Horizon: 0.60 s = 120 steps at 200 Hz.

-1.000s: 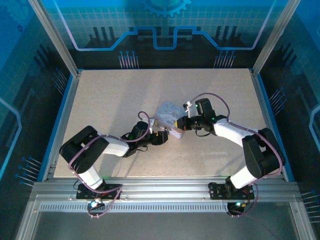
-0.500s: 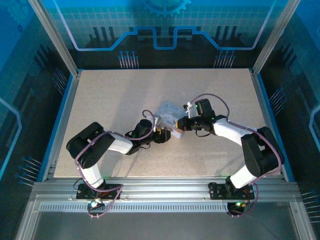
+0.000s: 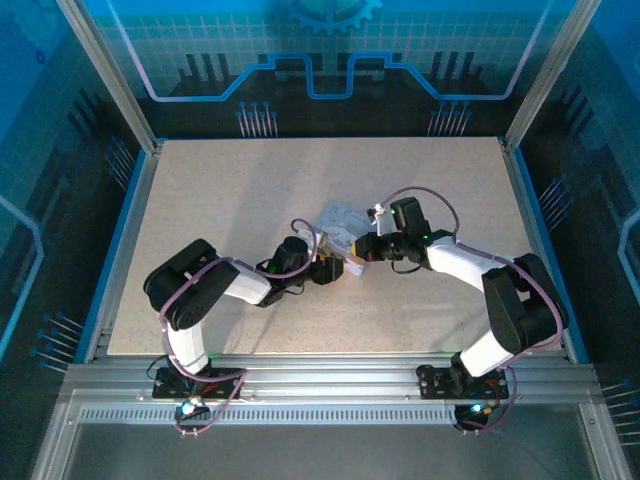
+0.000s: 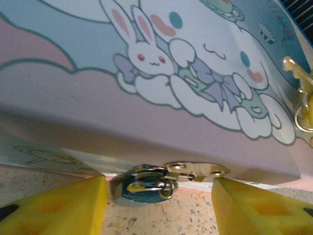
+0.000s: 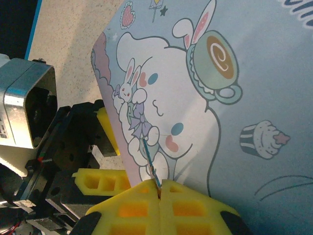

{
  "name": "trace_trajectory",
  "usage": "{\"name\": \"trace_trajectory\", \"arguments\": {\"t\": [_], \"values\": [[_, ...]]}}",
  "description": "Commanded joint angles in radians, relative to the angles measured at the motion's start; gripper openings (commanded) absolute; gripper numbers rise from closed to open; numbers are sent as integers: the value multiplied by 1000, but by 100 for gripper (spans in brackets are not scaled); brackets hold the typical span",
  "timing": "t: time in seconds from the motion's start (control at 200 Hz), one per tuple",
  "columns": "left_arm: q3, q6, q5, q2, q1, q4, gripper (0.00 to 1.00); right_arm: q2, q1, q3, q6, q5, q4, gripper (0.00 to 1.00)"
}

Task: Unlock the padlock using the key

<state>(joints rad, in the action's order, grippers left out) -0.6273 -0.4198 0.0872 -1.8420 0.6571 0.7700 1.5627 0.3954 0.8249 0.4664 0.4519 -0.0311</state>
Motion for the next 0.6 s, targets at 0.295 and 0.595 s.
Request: {"name": "trace_trajectory", "arguments": {"t": [0.295,0.595], "values": [[-10,-28,15,-51,9,31,46,23,6,-16,-7,-25,-75,2],[11,-98,19,-47,17,88,43,23,8,-13,-6,-25,-73,2]]}}
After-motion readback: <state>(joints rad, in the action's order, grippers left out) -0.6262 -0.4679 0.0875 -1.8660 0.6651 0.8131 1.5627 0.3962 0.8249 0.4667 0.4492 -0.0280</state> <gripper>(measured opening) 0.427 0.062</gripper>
